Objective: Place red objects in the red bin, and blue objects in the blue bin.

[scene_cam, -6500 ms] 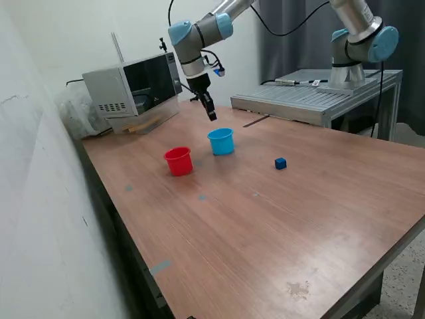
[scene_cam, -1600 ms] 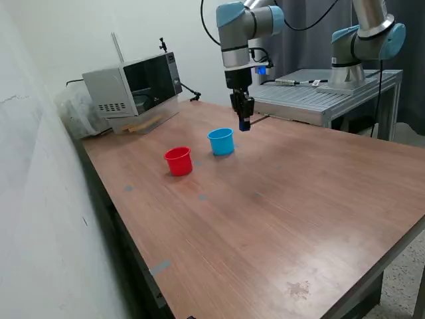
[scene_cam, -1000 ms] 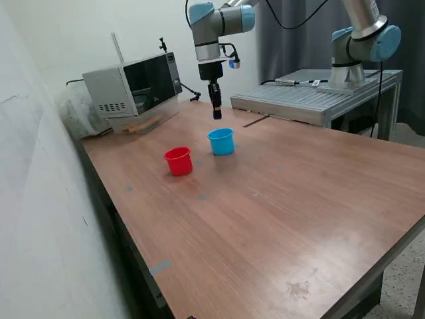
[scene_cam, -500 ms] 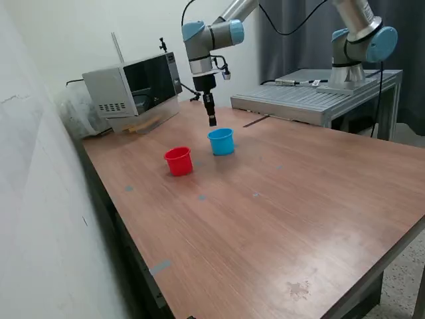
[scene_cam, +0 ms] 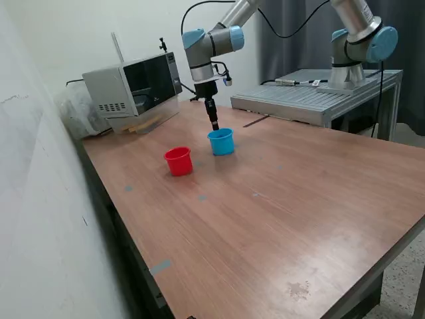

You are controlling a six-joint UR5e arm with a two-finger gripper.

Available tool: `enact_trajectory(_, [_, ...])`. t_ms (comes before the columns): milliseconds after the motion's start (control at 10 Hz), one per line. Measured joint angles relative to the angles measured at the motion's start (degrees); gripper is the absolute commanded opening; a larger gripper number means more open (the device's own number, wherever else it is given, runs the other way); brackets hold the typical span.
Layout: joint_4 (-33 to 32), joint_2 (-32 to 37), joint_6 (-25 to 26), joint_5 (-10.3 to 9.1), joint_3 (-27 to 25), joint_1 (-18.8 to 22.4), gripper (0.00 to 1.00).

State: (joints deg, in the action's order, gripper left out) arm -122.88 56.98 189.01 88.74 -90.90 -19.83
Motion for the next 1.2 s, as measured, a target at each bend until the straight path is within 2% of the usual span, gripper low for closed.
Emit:
enact_trajectory(500, [2.1,2.5,-0.4,0.11,-0.4,0.8,1.00])
enact_trajectory(800, [15.7,9.2,-2.9,0.28,-0.4,4.5,1.00])
enact_trajectory(900, [21.2,12.7,-4.2,0.88,-0.6,5.7,1.00])
enact_trajectory(1200, [37.9,25.0,-9.5,5.45,-3.0,8.7,1.00])
